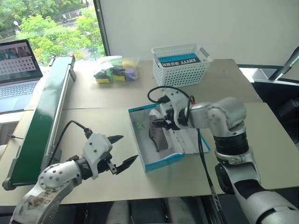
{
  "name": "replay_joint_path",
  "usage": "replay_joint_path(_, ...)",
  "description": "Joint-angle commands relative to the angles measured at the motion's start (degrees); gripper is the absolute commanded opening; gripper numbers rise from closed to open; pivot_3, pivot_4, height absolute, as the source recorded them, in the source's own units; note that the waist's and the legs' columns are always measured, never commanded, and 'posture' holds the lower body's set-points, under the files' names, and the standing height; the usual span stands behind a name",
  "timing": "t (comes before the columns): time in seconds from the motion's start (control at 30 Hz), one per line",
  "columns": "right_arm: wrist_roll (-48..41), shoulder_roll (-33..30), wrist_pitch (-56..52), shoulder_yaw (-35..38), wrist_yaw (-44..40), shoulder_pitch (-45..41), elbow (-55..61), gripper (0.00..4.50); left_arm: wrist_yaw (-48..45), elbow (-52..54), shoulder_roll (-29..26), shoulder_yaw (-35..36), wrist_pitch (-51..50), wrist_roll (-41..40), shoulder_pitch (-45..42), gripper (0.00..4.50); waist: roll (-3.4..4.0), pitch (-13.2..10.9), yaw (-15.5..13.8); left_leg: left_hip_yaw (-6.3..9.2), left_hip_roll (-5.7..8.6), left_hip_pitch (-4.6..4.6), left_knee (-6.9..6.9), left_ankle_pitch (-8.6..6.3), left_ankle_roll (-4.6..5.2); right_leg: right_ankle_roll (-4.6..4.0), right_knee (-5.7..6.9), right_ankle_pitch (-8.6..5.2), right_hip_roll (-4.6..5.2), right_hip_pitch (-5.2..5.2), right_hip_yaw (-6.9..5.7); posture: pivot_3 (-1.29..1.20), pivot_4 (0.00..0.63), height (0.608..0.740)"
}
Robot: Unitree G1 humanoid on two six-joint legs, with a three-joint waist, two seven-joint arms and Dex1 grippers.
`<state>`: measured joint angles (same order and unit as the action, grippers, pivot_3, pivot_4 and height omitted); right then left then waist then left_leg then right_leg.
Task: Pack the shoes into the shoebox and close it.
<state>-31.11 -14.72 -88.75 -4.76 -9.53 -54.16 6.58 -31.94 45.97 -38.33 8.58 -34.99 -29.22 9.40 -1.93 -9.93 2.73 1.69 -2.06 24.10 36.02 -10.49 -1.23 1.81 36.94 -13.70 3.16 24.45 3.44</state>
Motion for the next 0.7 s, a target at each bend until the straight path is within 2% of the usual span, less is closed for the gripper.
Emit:
replay_joint_path(0.03, -1.4, 2.2, 7.5, 5.7, -2.9, -4.1, 2.8, 3.61, 4.7, -3.1, 2.9, 7.0, 2.1, 1.0, -0.9, 4.50, 0.00, 0.0, -0.1, 0.01, 0.00, 0.00, 0.01, 0.00, 0.00, 0.00, 0.01, 0.00, 0.00, 0.00, 0.00, 0.00, 0.150, 0.731)
replay_joint_path(0.13, -6.6, 4.1, 13.6, 9.4, -10.4, -4.5, 4.9, 3.61, 10.3, -7.3, 6.9, 12.3, 4.0, 2.9, -2.2, 4.50, 0.00, 0.0, -0.1, 0.01, -0.01, 0.00, 0.01, 0.00, 0.00, 0.01, 0.01, 0.00, -0.01, -0.01, 0.00, 0.00, 0.150, 0.731)
replay_joint_path(0.2, -10.9, 1.4, 20.0, 8.6, -22.0, -0.4, 9.7, 3.61, 17.5, -11.7, 10.7, 18.4, 4.3, 4.1, -4.0, 4.50, -0.05, 0.0, -0.3, 0.01, 0.01, 0.01, 0.00, 0.00, 0.00, 0.02, -0.03, 0.01, 0.02, -0.03, 0.00, 0.00, 0.150, 0.731)
replay_joint_path(0.27, -11.3, -4.4, 26.7, 3.4, -34.4, 6.0, 13.9, 3.61, 24.3, -14.3, 13.4, 23.3, 3.2, 6.1, -5.3, 4.50, -0.09, 0.0, -0.4, 0.08, -0.05, -0.01, 0.02, -0.03, 0.06, 0.03, -0.10, 0.02, -0.01, -0.13, -0.10, 0.00, 0.150, 0.731)
replay_joint_path(0.33, -7.6, -9.5, 34.1, -2.8, -41.8, 10.6, 15.8, 3.61, 27.7, -14.8, 14.8, 26.1, 2.1, 6.7, -6.0, 4.50, -0.25, 0.1, -0.7, 0.14, 0.03, -0.02, 0.07, -0.06, 0.07, 0.12, -0.20, 0.01, 0.10, -0.27, -0.20, 0.00, 0.150, 0.731)
replay_joint_path(0.4, -3.5, -11.5, 39.5, -7.2, -43.7, 12.0, 14.5, 3.61, 29.0, -15.1, 15.4, 27.7, 1.4, 6.5, -6.0, 4.50, -0.26, 0.1, -0.5, 0.08, 0.07, 0.02, 0.26, -0.14, 0.13, 0.18, -0.18, 0.04, 0.16, -0.28, -0.16, 0.00, 0.150, 0.731)
replay_joint_path(0.53, 8.4, -10.2, 51.0, -14.5, -40.2, 13.0, 6.3, 3.61, 30.2, -16.4, 15.4, 30.1, 1.0, 6.9, -4.7, 4.50, -0.28, 0.1, 0.0, -0.06, 0.03, -0.18, 0.34, -0.10, 0.09, 0.18, -0.06, 0.10, 0.08, -0.29, -0.02, 0.00, 0.150, 0.731)
replay_joint_path(0.63, 11.4, -7.1, 54.9, -14.5, -37.2, 13.4, 2.1, 3.61, 29.5, -17.3, 14.8, 30.5, 0.6, 6.6, -3.6, 4.50, -0.29, 0.1, 0.0, -0.12, -0.06, -0.35, 0.30, -0.08, 0.06, 0.32, -0.03, -0.01, 0.00, -0.33, 0.01, 0.00, 0.150, 0.731)
replay_joint_path(0.7, 12.7, -5.8, 56.6, -14.2, -36.4, 13.7, 1.0, 3.61, 28.8, -18.3, 14.5, 30.7, 0.5, 6.5, -3.0, 4.50, -0.29, 0.1, -0.2, -0.13, -0.04, -0.32, 0.30, -0.08, 0.06, 0.05, 0.05, 0.12, -0.01, -0.28, 0.09, 0.00, 0.150, 0.731)
